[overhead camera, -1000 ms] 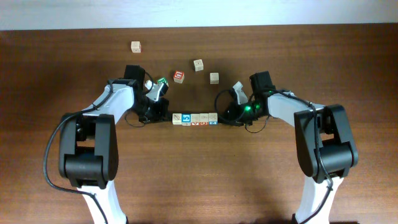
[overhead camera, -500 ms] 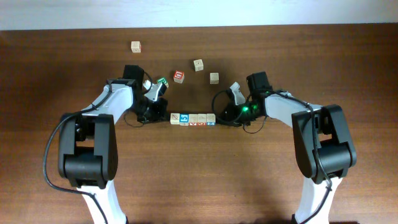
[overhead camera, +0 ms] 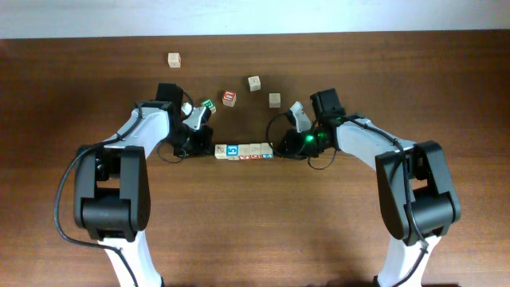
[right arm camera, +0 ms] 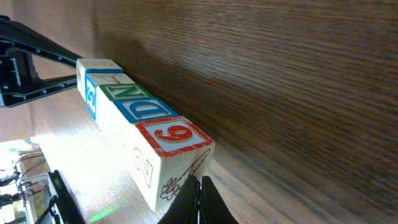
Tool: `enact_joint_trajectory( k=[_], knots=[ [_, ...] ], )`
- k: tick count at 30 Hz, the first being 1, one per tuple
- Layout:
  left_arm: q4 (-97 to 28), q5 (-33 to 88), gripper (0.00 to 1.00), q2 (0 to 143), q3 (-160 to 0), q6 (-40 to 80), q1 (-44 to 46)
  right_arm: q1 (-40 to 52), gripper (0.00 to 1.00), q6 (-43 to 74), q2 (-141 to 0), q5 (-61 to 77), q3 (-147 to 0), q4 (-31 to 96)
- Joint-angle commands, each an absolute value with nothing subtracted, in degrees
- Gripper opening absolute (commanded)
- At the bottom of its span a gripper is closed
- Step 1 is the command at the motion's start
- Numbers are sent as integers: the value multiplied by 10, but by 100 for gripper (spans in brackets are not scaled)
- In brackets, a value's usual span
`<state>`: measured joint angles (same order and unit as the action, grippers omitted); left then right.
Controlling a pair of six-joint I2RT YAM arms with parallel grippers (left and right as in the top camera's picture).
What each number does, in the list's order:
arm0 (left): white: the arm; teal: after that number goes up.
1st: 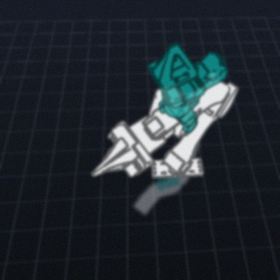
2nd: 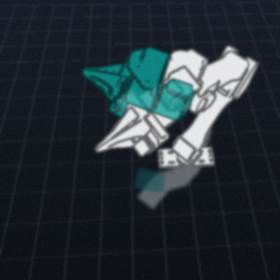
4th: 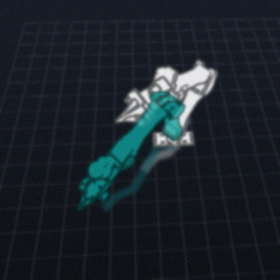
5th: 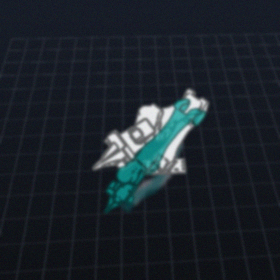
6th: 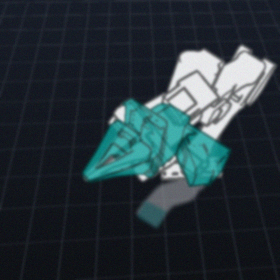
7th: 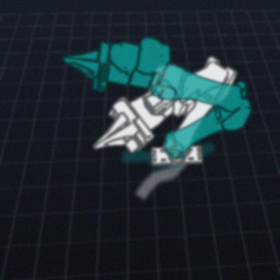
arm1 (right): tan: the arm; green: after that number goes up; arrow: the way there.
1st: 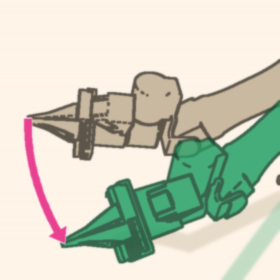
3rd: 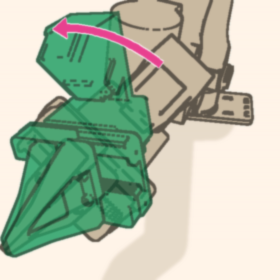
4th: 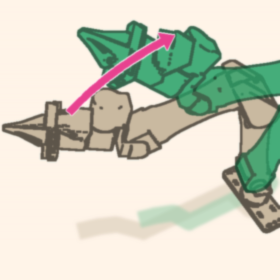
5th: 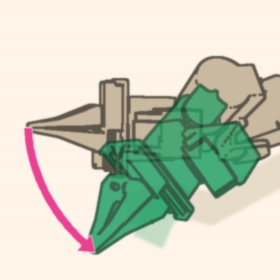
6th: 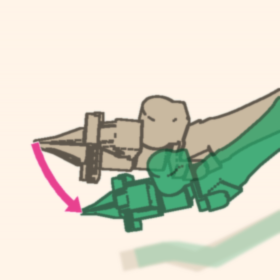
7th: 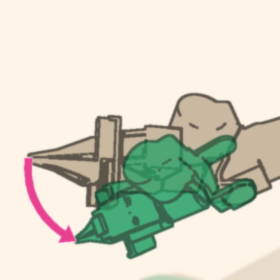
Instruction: Rotate 5 blocks
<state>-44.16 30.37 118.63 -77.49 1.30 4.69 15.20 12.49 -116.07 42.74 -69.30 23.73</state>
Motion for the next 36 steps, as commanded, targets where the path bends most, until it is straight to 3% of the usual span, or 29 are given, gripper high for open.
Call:
enact_joint_trajectory(
  k=[1, 15, 21, 36],
  knots=[
    [-442, 354, 0, 1186, -785, 4, 60, 187, 5, 131, -1140, 456, -699, 231],
    [-442, 350, 0, 1186, -785, 4, 60, 213, 4, 135, -1140, 403, -739, 278],
    [-442, 327, 0, 1186, -785, 4, 60, 213, 4, 200, -1146, 315, -736, 307],
    [-472, 74, 0, 1186, -801, 6, 60, 209, 5, 244, -1155, 231, -735, 322]
  ],
)
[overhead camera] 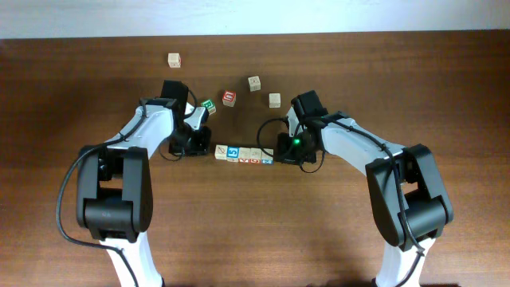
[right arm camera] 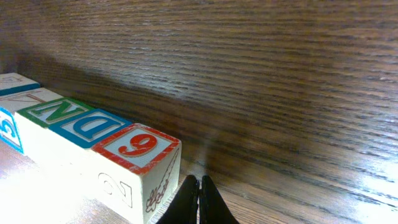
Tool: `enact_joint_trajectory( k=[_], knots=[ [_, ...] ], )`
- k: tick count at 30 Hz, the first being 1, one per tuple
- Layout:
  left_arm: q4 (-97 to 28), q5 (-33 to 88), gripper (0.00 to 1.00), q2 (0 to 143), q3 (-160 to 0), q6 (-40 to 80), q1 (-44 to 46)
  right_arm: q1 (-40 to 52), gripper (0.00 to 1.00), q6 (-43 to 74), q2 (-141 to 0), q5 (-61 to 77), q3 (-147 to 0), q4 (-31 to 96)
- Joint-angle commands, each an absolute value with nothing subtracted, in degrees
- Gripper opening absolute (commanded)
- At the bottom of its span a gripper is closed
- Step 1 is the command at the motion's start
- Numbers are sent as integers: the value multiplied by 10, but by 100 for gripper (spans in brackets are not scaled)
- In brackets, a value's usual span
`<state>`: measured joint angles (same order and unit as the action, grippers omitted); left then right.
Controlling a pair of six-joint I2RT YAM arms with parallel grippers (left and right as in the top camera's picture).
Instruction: Rotate 5 blocks
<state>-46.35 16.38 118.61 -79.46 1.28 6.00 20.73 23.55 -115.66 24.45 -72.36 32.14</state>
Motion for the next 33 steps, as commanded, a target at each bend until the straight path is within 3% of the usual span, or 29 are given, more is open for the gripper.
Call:
enact_joint_trajectory(
  k=[1, 5, 10, 33],
  knots=[
    [-479, 66, 0, 1186, -804, 6, 60, 204, 5, 243, -1155, 234, -735, 324],
    [-522, 71, 0, 1186, -848, -1, 60, 175, 5, 213, -1155, 285, -735, 328],
    [-538, 222, 0, 1186, -868, -88, 60, 160, 4, 182, -1156, 330, -720, 310],
    [-537, 279, 0, 1213, -855, -82, 60, 161, 5, 180, -1156, 345, -707, 291]
  ],
)
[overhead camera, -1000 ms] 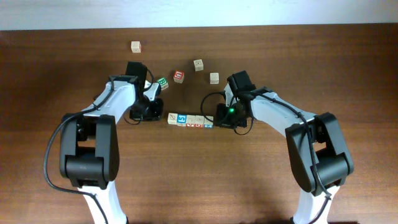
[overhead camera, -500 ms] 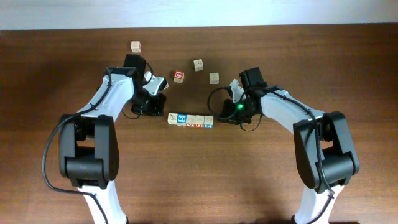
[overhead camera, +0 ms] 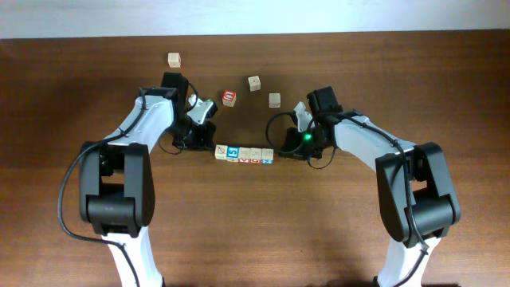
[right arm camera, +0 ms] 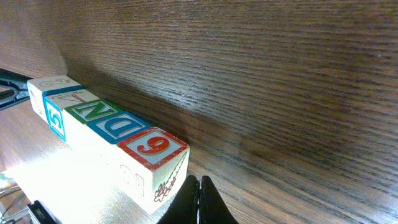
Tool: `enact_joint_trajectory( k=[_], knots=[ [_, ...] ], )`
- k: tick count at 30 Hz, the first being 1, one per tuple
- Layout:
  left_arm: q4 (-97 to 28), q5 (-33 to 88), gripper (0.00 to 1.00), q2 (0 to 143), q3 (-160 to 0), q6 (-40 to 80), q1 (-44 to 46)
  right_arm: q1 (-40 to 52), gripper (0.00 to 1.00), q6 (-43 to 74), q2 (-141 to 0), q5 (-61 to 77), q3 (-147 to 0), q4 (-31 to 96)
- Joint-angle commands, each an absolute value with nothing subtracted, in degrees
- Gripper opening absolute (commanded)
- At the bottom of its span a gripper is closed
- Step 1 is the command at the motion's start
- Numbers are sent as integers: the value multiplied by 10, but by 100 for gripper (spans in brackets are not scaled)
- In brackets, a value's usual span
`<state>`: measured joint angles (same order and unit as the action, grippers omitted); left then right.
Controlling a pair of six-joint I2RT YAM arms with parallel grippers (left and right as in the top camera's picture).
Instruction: Rotate 5 blocks
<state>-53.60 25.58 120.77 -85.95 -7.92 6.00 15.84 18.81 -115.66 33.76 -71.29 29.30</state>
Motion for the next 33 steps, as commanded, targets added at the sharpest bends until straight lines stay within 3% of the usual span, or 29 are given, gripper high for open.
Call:
enact_joint_trajectory(
  k=[1, 33],
  knots=[
    [-537, 282, 0, 1213, -855, -83, 60, 161, 5, 180, -1156, 345, -707, 291],
    [-554, 303, 0, 1213, -854, -57, 63, 162, 4, 196, -1174, 405, -693, 268]
  ],
)
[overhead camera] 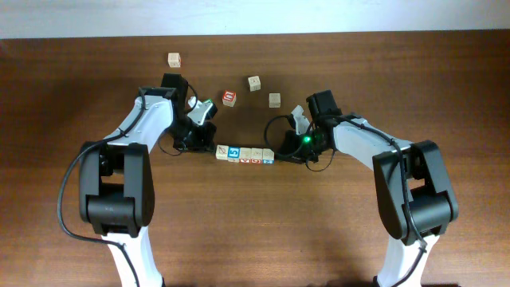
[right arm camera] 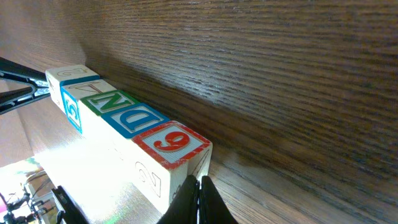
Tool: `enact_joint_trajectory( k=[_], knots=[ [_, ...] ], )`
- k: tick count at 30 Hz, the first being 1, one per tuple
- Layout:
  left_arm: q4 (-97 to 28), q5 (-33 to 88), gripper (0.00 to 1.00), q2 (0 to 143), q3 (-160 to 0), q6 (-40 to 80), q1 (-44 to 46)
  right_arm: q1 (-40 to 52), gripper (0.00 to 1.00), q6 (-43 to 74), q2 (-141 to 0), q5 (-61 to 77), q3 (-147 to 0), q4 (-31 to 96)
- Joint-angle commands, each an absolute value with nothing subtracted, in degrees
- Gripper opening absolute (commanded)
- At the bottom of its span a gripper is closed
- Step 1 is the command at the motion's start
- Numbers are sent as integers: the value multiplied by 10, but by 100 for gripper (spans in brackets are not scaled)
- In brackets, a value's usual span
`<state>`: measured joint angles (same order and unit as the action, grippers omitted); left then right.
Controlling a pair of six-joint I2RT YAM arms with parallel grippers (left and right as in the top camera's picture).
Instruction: Rotate 5 blocks
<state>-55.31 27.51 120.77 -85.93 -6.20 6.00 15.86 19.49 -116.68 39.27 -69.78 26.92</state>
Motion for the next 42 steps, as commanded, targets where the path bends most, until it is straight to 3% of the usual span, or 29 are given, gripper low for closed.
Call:
enact_joint_trajectory(
  k=[1, 42],
  knots=[
    [-554, 304, 0, 1213, -854, -57, 63, 162, 4, 196, -1174, 405, -693, 268],
    [-548, 268, 0, 1213, -854, -17, 62, 177, 4, 196, -1178, 431, -693, 242]
  ],
)
